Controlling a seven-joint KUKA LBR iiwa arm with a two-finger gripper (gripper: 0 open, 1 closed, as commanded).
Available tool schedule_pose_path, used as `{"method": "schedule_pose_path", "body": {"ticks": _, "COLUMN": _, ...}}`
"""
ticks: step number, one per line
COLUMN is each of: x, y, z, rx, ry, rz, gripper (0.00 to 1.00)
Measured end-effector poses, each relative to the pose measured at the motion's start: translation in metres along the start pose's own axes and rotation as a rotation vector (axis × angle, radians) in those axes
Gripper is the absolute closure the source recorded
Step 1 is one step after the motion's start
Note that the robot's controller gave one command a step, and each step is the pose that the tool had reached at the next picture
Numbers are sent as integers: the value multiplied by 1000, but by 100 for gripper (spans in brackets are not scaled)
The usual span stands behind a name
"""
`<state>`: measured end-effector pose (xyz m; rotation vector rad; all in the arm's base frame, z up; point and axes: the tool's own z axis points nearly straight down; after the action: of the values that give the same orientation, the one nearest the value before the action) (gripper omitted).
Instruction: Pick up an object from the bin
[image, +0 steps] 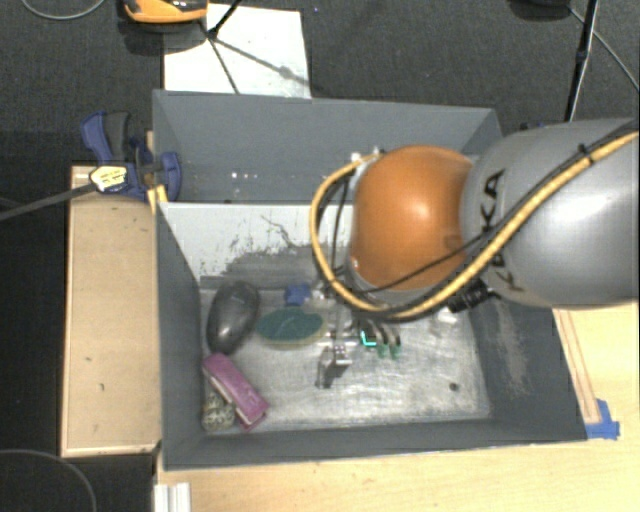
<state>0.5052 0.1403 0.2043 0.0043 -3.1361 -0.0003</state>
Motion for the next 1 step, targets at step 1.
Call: {"method": "schedule_pose_path", "body": {"ticks": 1, "x": -69, "y": -48, "z": 111, "rx": -2, "ry": -12, "rz": 36, "gripper": 0}}
